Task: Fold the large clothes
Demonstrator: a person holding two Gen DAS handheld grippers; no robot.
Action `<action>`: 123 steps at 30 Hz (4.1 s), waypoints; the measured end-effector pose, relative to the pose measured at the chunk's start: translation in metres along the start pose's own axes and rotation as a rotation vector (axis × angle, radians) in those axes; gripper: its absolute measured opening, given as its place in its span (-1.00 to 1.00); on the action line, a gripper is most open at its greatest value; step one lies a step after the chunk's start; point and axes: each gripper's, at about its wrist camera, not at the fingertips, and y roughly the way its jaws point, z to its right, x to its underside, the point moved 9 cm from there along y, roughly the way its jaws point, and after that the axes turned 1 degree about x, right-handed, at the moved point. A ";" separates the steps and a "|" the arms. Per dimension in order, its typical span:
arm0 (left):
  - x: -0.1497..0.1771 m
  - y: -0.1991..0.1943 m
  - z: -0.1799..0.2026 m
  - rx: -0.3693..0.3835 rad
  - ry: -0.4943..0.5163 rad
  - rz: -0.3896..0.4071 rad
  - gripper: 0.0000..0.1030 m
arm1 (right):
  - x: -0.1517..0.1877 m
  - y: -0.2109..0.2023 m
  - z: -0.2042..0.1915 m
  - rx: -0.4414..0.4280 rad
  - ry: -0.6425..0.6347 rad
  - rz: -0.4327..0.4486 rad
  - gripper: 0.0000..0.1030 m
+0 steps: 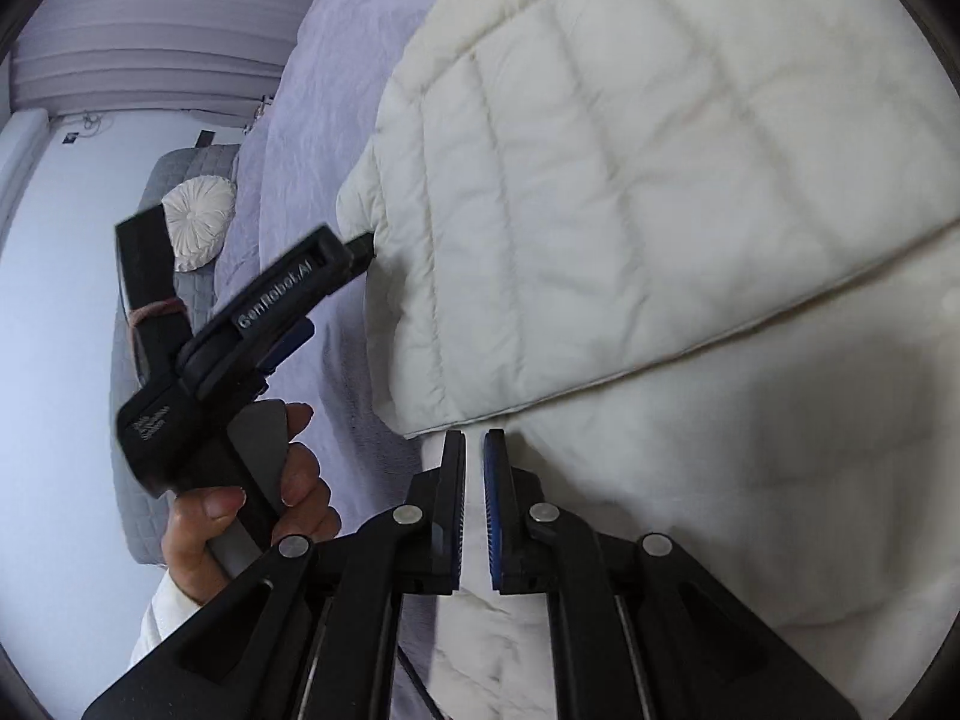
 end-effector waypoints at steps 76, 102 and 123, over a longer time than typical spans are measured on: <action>0.128 -0.127 0.358 0.099 0.306 -0.116 1.00 | -0.108 -0.451 0.422 0.196 0.583 0.582 1.00; 0.108 -0.120 0.331 0.078 0.230 -0.101 1.00 | -0.174 -0.472 0.343 -0.125 0.411 0.669 -0.83; 0.085 -0.110 0.136 -0.029 -0.042 -0.020 1.00 | -0.154 -0.201 0.044 -0.036 -0.245 0.198 -0.83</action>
